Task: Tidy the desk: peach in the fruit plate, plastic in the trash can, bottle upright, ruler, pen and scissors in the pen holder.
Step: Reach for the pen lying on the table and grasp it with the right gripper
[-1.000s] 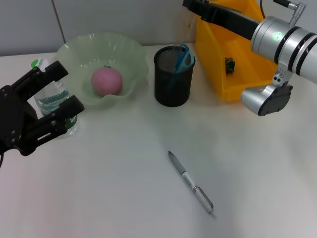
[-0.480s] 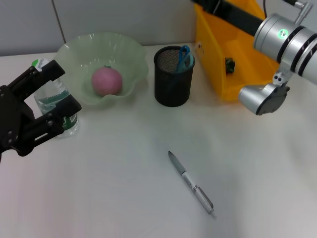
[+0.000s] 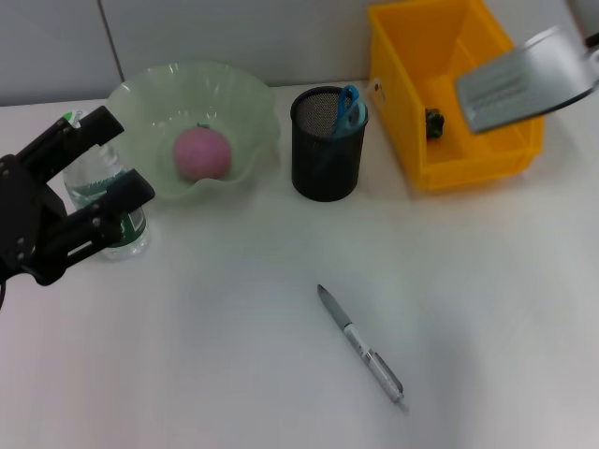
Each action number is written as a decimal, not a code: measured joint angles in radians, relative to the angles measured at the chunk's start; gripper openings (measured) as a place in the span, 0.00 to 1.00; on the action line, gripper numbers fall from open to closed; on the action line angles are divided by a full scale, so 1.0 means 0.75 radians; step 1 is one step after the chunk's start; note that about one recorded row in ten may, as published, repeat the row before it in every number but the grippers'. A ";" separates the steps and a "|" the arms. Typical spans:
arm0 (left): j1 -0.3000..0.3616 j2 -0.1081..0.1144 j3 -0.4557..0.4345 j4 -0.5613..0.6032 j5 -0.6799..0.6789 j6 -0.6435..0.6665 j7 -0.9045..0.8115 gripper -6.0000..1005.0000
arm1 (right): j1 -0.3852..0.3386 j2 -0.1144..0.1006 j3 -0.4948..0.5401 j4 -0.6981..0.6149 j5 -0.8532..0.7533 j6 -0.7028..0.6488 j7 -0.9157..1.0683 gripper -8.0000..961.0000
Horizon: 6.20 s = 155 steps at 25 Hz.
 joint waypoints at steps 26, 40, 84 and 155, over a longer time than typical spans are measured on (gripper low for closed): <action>-0.008 0.011 -0.022 0.043 -0.029 -0.008 -0.100 0.80 | -0.274 -0.042 0.207 -0.440 -1.456 0.011 3.745 0.72; -0.023 0.009 -0.054 0.047 -0.032 -0.033 -0.100 0.80 | 0.060 -0.081 0.570 -0.852 -2.847 -0.835 5.096 0.72; 0.023 0.022 -0.047 0.100 0.042 -0.102 -0.089 0.80 | 0.737 -0.001 0.044 -0.038 -3.407 -0.642 5.267 0.72; -0.119 0.042 -0.058 0.610 1.016 -0.141 -0.592 0.79 | 0.763 0.001 -0.378 -0.017 -3.250 -0.422 5.374 0.72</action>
